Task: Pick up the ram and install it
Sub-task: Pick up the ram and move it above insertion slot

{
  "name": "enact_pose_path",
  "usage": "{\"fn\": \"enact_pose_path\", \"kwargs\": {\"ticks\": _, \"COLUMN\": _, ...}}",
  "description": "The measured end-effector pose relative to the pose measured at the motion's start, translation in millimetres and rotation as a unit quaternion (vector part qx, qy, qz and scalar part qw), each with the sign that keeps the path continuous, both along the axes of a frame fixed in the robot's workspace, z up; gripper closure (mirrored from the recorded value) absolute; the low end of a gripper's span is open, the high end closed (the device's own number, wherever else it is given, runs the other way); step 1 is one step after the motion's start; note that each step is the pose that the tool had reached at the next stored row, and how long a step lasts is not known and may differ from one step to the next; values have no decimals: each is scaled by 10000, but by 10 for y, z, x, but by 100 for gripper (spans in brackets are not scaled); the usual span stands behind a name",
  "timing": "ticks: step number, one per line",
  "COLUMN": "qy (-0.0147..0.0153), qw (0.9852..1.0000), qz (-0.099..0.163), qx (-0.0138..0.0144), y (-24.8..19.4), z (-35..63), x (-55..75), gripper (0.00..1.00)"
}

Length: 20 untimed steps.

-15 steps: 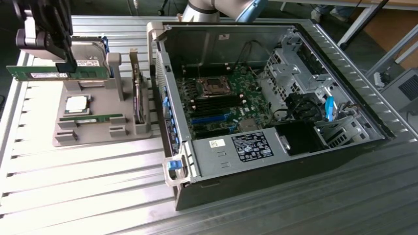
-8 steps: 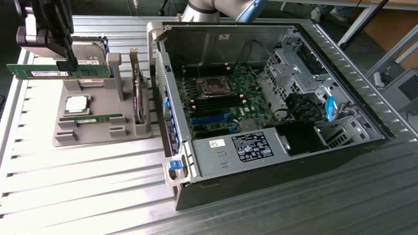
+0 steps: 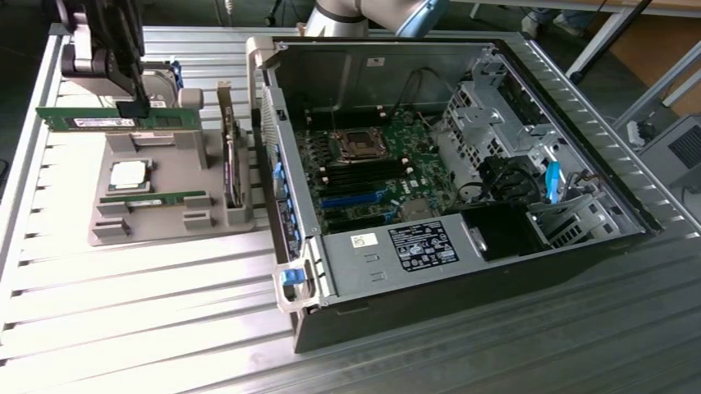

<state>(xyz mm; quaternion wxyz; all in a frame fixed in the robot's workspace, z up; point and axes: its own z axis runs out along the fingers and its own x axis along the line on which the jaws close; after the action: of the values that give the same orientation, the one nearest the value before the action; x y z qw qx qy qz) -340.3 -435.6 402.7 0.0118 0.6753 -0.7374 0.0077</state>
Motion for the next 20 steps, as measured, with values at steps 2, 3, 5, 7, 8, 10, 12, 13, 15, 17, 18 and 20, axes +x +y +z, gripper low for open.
{"fn": "enact_pose_path", "kwargs": {"ticks": 2, "qy": 0, "qw": 10000, "qz": 0, "qx": 0, "y": 0, "z": 0, "x": 28, "gripper": 89}}
{"fn": "enact_pose_path", "kwargs": {"ticks": 3, "qy": 0, "qw": 10000, "qz": 0, "qx": 0, "y": 0, "z": 0, "x": 47, "gripper": 89}}
{"fn": "enact_pose_path", "kwargs": {"ticks": 5, "qy": 0, "qw": 10000, "qz": 0, "qx": 0, "y": 0, "z": 0, "x": 114, "gripper": 89}}
{"fn": "enact_pose_path", "kwargs": {"ticks": 7, "qy": 0, "qw": 10000, "qz": 0, "qx": 0, "y": 0, "z": 0, "x": 193, "gripper": 89}}
{"fn": "enact_pose_path", "kwargs": {"ticks": 8, "qy": 0, "qw": 10000, "qz": 0, "qx": 0, "y": 0, "z": 0, "x": 214, "gripper": 89}}
{"fn": "enact_pose_path", "kwargs": {"ticks": 10, "qy": 0, "qw": 10000, "qz": 0, "qx": 0, "y": 0, "z": 0, "x": 260, "gripper": 89}}
{"fn": "enact_pose_path", "kwargs": {"ticks": 12, "qy": 0, "qw": 10000, "qz": 0, "qx": 0, "y": 0, "z": 0, "x": 298, "gripper": 89}}
{"fn": "enact_pose_path", "kwargs": {"ticks": 13, "qy": 0, "qw": 10000, "qz": 0, "qx": 0, "y": 0, "z": 0, "x": 313, "gripper": 89}}
{"fn": "enact_pose_path", "kwargs": {"ticks": 15, "qy": 0, "qw": 10000, "qz": 0, "qx": 0, "y": 0, "z": -1, "x": 367, "gripper": 89}}
{"fn": "enact_pose_path", "kwargs": {"ticks": 17, "qy": 0, "qw": 10000, "qz": 0, "qx": 0, "y": 0, "z": 0, "x": 390, "gripper": 89}}
{"fn": "enact_pose_path", "kwargs": {"ticks": 18, "qy": 0, "qw": 10000, "qz": 0, "qx": 0, "y": 0, "z": -1, "x": 411, "gripper": 89}}
{"fn": "enact_pose_path", "kwargs": {"ticks": 20, "qy": 0, "qw": 10000, "qz": 0, "qx": 0, "y": 0, "z": 0, "x": 445, "gripper": 89}}
